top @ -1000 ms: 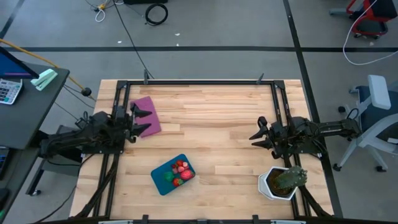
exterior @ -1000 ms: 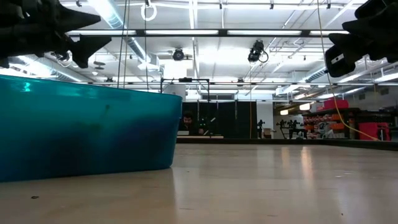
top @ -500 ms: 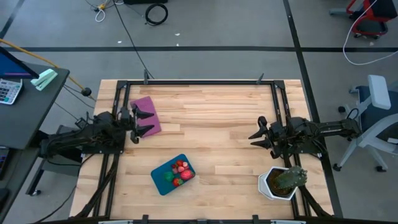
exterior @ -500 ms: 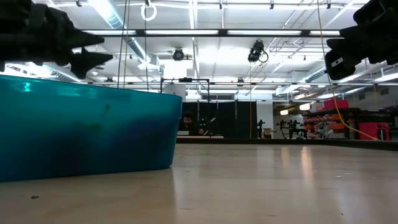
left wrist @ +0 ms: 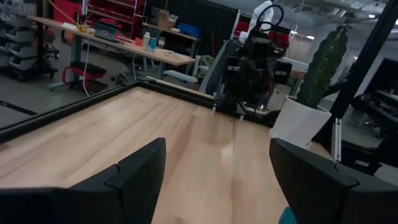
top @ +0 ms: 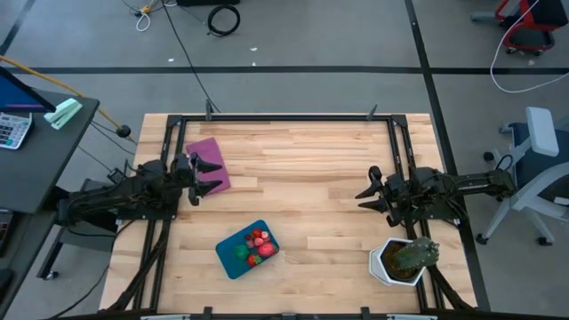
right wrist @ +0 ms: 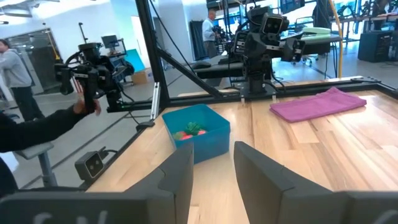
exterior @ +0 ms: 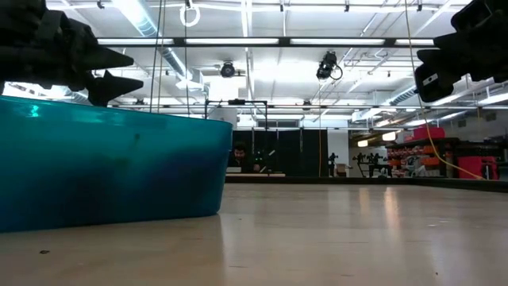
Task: Pick and placing Produce into tupperware
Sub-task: Return to Home Position
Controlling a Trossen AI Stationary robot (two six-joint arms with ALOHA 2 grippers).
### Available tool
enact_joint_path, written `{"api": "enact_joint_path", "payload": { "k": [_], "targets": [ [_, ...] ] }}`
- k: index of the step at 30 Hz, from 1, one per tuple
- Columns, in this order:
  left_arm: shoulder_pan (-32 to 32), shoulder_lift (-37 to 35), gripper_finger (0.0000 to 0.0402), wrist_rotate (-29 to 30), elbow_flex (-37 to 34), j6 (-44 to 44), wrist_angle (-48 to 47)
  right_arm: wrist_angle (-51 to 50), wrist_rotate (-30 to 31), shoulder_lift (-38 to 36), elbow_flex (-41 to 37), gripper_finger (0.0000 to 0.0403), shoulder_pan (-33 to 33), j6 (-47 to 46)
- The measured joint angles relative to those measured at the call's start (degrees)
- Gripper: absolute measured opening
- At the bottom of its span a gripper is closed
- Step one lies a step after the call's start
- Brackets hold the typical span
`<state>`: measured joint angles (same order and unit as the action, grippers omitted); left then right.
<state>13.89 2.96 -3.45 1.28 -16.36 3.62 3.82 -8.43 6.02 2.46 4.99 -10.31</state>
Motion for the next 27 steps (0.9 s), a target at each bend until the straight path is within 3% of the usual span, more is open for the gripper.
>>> {"api": "enact_joint_path", "payload": {
  "k": [27],
  "targets": [
    [0.01,0.00,0.0291,-0.02,0.01,2.04,0.02,0.04,0.00,0.00,0.02,0.0123,0.00,-0.04]
  ]
}}
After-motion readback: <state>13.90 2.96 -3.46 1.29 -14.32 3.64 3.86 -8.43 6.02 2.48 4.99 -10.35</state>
